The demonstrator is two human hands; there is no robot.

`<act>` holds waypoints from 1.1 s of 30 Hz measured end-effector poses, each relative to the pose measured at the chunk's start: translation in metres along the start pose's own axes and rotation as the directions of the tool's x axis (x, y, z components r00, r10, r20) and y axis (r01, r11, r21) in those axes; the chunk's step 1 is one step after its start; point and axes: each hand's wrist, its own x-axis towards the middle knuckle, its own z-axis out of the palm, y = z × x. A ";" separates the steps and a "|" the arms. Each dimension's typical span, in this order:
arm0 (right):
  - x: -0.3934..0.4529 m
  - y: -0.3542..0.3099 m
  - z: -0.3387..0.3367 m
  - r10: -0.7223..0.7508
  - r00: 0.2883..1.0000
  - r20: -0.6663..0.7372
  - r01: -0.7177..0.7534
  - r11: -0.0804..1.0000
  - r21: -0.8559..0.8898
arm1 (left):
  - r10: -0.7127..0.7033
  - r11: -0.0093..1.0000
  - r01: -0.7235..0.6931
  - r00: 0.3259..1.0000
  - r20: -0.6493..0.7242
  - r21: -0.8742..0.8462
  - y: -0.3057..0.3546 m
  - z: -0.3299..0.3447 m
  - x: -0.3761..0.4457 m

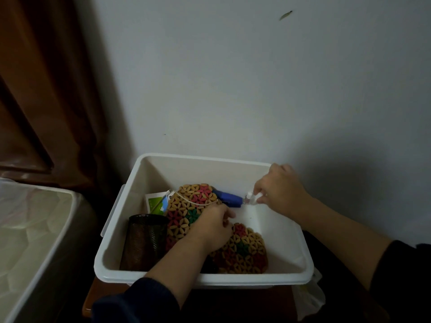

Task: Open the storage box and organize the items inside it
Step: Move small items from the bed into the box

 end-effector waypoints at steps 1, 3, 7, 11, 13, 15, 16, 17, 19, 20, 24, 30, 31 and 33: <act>0.000 0.000 0.002 0.022 1.000 0.013 -0.022 0.998 -0.058 | -0.017 1.000 0.016 0.999 0.036 0.025 0.000 0.001 0.000; 0.001 -0.006 0.008 0.065 0.997 0.031 -0.060 0.988 -0.141 | -0.041 0.997 0.035 0.996 0.083 0.071 -0.001 0.002 0.000; 0.012 -0.015 0.020 0.112 0.993 0.045 -0.103 0.981 -0.162 | -0.068 0.993 0.054 0.989 0.134 0.104 -0.001 0.002 0.002; 0.025 -0.020 0.025 0.102 0.989 0.106 -0.080 0.978 -0.195 | -0.073 0.993 0.060 0.988 0.137 0.102 -0.002 0.002 0.002; 0.029 -0.023 0.028 0.118 0.987 0.107 -0.095 0.975 -0.199 | -0.075 0.993 0.062 0.988 0.136 0.101 -0.002 0.002 0.003; 0.030 -0.029 0.032 0.146 0.982 0.116 -0.120 0.971 -0.207 | -0.077 0.993 0.064 0.988 0.136 0.094 -0.002 0.002 0.003; 0.030 -0.032 0.033 0.161 0.978 0.130 -0.131 0.968 -0.213 | -0.076 0.994 0.064 0.988 0.136 0.092 -0.002 0.002 0.003; 0.031 -0.034 0.034 0.175 0.974 0.147 -0.141 0.966 -0.217 | -0.074 0.994 0.062 0.988 0.135 0.093 -0.002 0.002 0.002; 0.031 -0.039 0.035 0.190 0.968 0.163 -0.151 0.962 -0.227 | -0.074 0.994 0.062 0.988 0.136 0.093 -0.002 0.002 0.001; 0.031 -0.041 0.035 0.195 0.967 0.164 -0.153 0.959 -0.239 | -0.080 0.994 0.067 0.987 0.138 0.091 -0.001 0.001 0.000; 0.033 -0.043 0.034 0.213 0.962 0.170 -0.162 0.949 -0.272 | -0.096 0.992 0.083 0.984 0.149 0.093 0.000 0.001 0.000; 0.035 -0.045 0.032 0.211 0.964 0.164 -0.161 0.948 -0.276 | -0.108 0.991 0.094 0.982 0.157 0.094 0.002 0.000 0.000; 0.035 -0.044 0.031 0.210 0.963 0.168 -0.160 0.949 -0.272 | -0.111 0.991 0.097 0.981 0.161 0.092 0.003 0.000 -0.001; 0.034 -0.043 0.028 0.199 0.966 0.164 -0.156 0.958 -0.242 | -0.113 0.991 0.099 0.980 0.166 0.090 0.003 -0.001 -0.001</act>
